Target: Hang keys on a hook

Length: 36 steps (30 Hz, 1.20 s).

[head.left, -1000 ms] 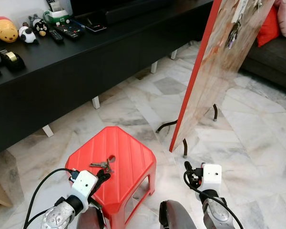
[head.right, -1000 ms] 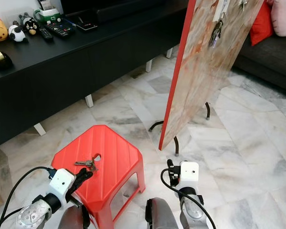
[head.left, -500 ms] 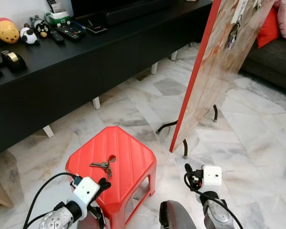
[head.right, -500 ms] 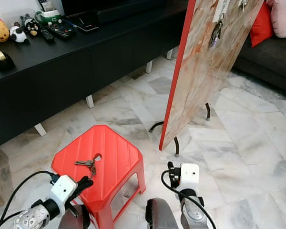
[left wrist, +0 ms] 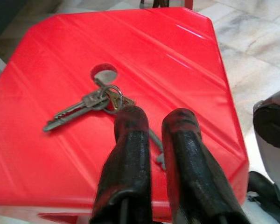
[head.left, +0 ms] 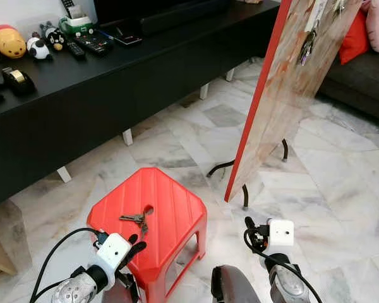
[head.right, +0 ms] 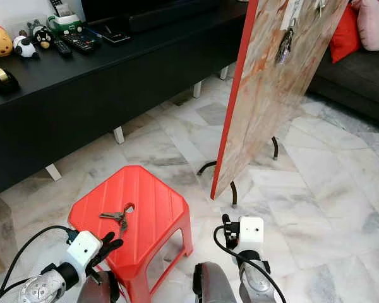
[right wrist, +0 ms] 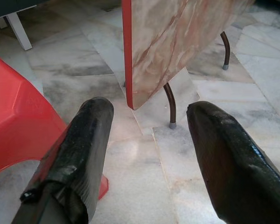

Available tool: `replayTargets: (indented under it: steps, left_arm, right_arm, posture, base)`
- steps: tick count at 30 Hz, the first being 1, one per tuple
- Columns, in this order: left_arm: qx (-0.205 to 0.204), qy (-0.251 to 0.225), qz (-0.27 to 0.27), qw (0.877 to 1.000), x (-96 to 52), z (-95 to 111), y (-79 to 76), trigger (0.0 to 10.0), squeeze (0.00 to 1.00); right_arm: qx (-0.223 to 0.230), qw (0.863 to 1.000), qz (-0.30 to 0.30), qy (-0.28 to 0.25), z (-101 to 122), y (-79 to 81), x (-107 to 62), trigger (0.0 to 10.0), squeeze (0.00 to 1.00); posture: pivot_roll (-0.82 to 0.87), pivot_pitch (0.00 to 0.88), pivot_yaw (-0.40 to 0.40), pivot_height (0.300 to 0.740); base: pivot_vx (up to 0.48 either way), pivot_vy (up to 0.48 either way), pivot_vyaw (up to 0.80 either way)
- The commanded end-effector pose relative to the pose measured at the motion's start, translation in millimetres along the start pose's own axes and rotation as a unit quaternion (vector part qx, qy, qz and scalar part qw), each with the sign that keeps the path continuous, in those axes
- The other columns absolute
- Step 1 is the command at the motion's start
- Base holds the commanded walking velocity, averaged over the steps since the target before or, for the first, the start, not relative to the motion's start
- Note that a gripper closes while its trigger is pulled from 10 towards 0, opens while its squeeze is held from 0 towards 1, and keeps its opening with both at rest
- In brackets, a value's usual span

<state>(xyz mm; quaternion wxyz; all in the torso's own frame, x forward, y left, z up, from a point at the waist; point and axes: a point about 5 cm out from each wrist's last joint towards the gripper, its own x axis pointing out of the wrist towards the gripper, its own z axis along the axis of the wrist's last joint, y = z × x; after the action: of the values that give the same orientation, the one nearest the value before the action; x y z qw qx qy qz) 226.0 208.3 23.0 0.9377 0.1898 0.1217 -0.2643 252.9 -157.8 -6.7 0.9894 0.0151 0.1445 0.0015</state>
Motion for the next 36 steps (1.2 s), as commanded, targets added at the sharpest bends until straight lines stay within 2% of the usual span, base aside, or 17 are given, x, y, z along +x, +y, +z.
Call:
replayTargets:
  steps: [1, 4, 5, 9, 10, 13, 14, 17, 18, 19, 21, 24, 31, 36]
  left_arm:
    - [0.014, 0.017, -0.012, 1.000, -0.8, -4.0, -1.1, 10.0, 1.00]
    - [0.020, 0.020, -0.008, 1.000, -1.4, -4.1, 1.1, 10.0, 1.00]
    - [0.015, 0.016, 0.012, 1.000, -1.3, -1.9, 7.8, 10.0, 1.00]
    - [-0.028, -0.008, 0.051, 0.998, 5.4, 9.6, 17.0, 10.0, 1.00]
    - [-0.048, -0.004, 0.059, 0.997, 11.3, 12.3, 16.3, 10.0, 1.00]
    - [-0.062, 0.015, 0.076, 0.995, 18.7, 11.8, 13.7, 10.0, 1.00]
    - [-0.081, 0.027, 0.089, 0.992, 26.3, 11.6, 7.9, 10.0, 1.00]
    - [-0.117, 0.037, 0.100, 0.987, 36.1, 10.2, -3.9, 10.0, 1.00]
    - [-0.124, 0.038, 0.101, 0.986, 37.5, 9.7, -6.0, 10.0, 0.36]
    - [-0.123, 0.042, 0.094, 0.987, 38.8, 8.8, -9.2, 10.0, 0.00]
    - [-0.126, 0.048, 0.090, 0.987, 40.7, 7.6, -12.7, 10.0, 0.00]
    - [-0.134, 0.068, 0.121, 0.981, 48.7, 8.0, -9.9, 10.0, 0.00]
    - [-0.123, 0.102, 0.154, 0.975, 64.2, 9.5, -9.6, 10.0, 0.00]
    - [-0.122, 0.109, 0.166, 0.972, 72.0, 13.0, -10.8, 10.0, 0.00]
  right_arm:
    - [0.004, 1.000, -0.007, 0.005, -3.0, -3.8, -1.6, 10.0, 0.00]
    - [0.004, 1.000, -0.007, 0.005, -3.1, -3.6, -1.6, 10.0, 0.00]
    - [0.004, 1.000, -0.007, 0.005, -3.2, -3.4, -1.7, 10.0, 0.00]
    - [0.004, 1.000, -0.007, 0.006, -3.5, -3.1, -1.8, 10.0, 0.00]
    - [0.004, 1.000, -0.006, 0.006, -3.7, -2.6, -1.8, 10.0, 0.00]
    - [0.005, 1.000, -0.006, 0.007, -3.9, -2.0, -1.8, 10.0, 0.00]
    - [0.005, 1.000, -0.006, 0.007, -4.1, -1.1, -1.7, 10.0, 0.00]
    - [0.007, 1.000, -0.006, 0.007, -4.0, 0.3, -1.5, 10.0, 0.00]
    - [0.007, 1.000, -0.006, 0.006, -3.9, 0.7, -1.5, 10.0, 0.00]
    - [0.008, 1.000, -0.007, 0.006, -3.7, 0.8, -1.5, 10.0, 0.00]
    - [0.008, 1.000, -0.008, 0.005, -3.6, 0.0, -1.7, 10.0, 0.00]
    - [0.007, 1.000, -0.013, 0.007, -5.1, -3.9, -2.9, 10.0, 0.00]
    - [0.010, 1.000, -0.017, 0.006, -4.2, -1.9, -1.8, 10.0, 0.00]
    - [0.013, 1.000, -0.021, 0.003, -3.7, -1.9, -2.5, 10.0, 0.00]
  posture:
    - [0.00, 0.063, -0.120, 0.600]
    - [0.00, 0.063, -0.120, 0.600]
    - [0.00, 0.063, -0.119, 0.600]
    - [0.01, 0.065, -0.120, 0.600]
    - [0.01, 0.064, -0.119, 0.600]
    - [0.01, 0.064, -0.119, 0.600]
    - [0.01, 0.065, -0.114, 0.600]
    - [0.01, 0.065, -0.110, 0.600]
    - [0.00, 0.065, -0.110, 0.600]
    - [0.00, 0.065, -0.108, 0.600]
    - [0.00, 0.065, -0.107, 0.600]
    - [0.01, 0.068, -0.104, 0.600]
    - [0.01, 0.069, -0.096, 0.600]
    - [-0.01, 0.071, -0.088, 0.600]
  base:
    - [0.000, 0.000, 0.00]
    - [0.000, 0.000, 0.00]
    - [0.000, 0.000, 0.00]
    - [0.000, 0.000, 0.00]
    - [0.000, 0.000, 0.00]
    - [0.000, 0.000, 0.00]
    - [0.000, 0.000, 0.00]
    - [0.000, 0.000, 0.00]
    - [0.000, 0.000, 0.00]
    - [0.000, 0.000, 0.00]
    - [0.000, 0.000, 0.00]
    - [0.000, 0.000, 0.00]
    - [0.000, 0.000, 0.00]
    - [0.000, 0.000, 0.00]
